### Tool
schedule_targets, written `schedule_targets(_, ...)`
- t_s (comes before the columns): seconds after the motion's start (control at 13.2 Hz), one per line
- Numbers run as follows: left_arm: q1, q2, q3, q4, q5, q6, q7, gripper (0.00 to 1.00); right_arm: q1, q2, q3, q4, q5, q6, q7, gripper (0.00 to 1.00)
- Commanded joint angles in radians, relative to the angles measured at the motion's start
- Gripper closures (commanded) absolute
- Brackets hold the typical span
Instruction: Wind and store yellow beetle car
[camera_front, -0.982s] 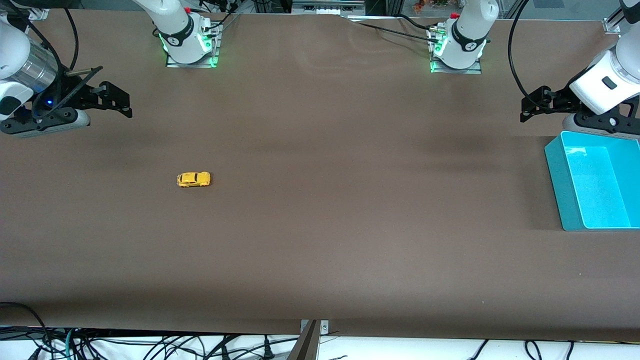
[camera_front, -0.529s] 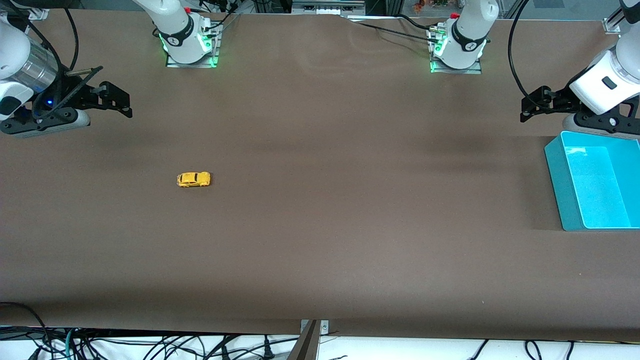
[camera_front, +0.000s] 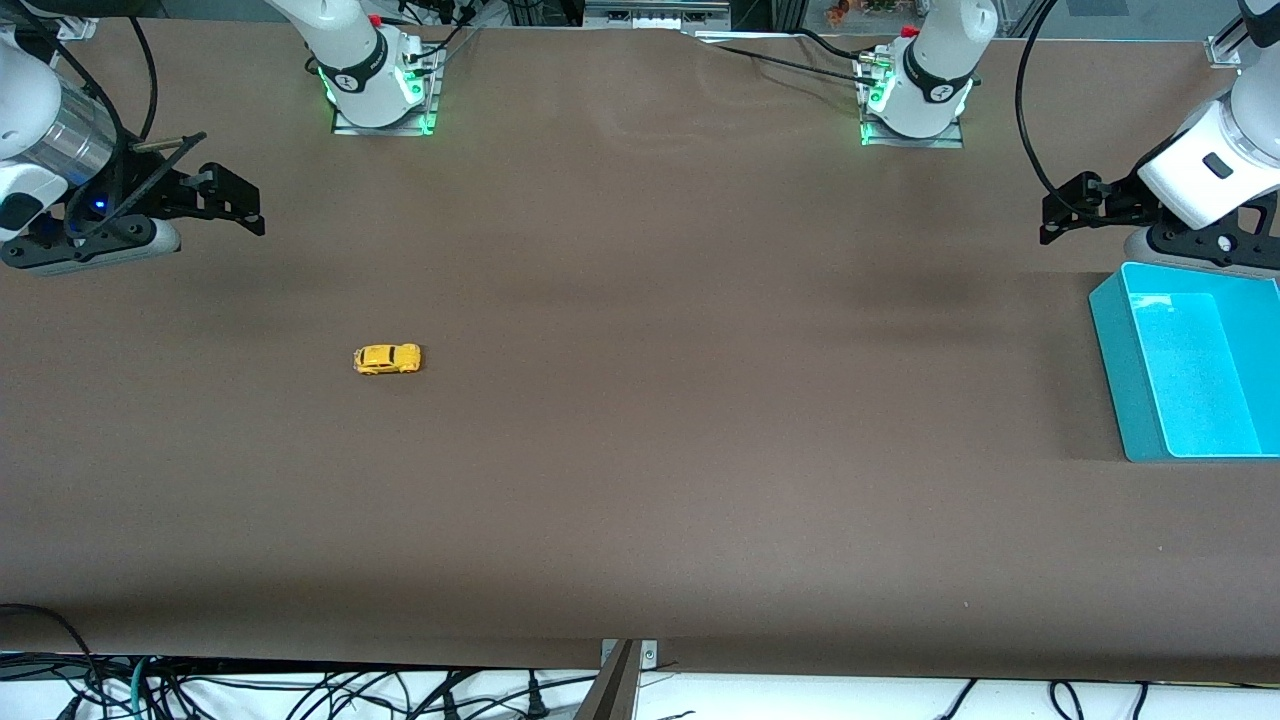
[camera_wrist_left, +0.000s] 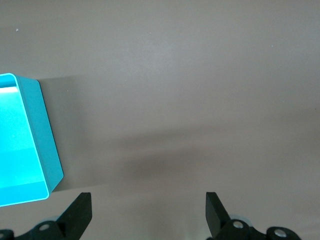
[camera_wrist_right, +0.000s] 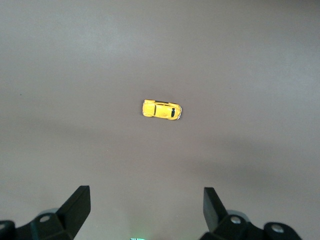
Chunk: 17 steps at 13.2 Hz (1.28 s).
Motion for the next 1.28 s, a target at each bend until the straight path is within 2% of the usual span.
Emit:
schedule_targets(0.0,0.007,0.007,-0.004,0.025,-0.008,-0.019,0.013,0.00,-0.021,-0.024,0.020,-0.018,0.000,-0.008,0.011,0.00)
schedule_targets(1.21,0.007,0.007,-0.003,0.025,-0.008,-0.021,0.013,0.00,-0.021,-0.025,0.026,-0.035,-0.003,0.000,0.012,0.00)
